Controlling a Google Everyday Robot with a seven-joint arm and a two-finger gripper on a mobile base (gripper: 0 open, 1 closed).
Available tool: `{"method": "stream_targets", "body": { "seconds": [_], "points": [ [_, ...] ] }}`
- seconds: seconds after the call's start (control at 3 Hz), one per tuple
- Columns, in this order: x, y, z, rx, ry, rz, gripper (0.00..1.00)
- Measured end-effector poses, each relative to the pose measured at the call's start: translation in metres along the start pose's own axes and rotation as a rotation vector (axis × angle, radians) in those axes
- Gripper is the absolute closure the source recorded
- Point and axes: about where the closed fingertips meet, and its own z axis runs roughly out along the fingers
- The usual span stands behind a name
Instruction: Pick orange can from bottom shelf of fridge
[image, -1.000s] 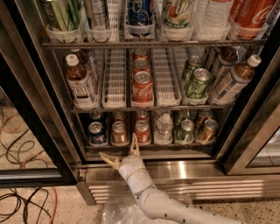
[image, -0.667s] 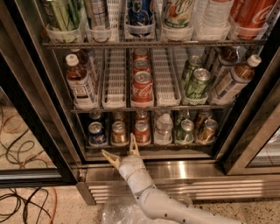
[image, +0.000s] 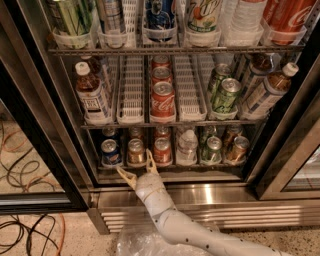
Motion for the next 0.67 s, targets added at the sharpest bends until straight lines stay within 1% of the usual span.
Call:
{"method": "stream_targets", "body": {
  "seconds": [0.67],
  "points": [
    [-0.012, -0.015, 0.027, 0.018, -0.035, -0.029, 0.18]
  ]
}}
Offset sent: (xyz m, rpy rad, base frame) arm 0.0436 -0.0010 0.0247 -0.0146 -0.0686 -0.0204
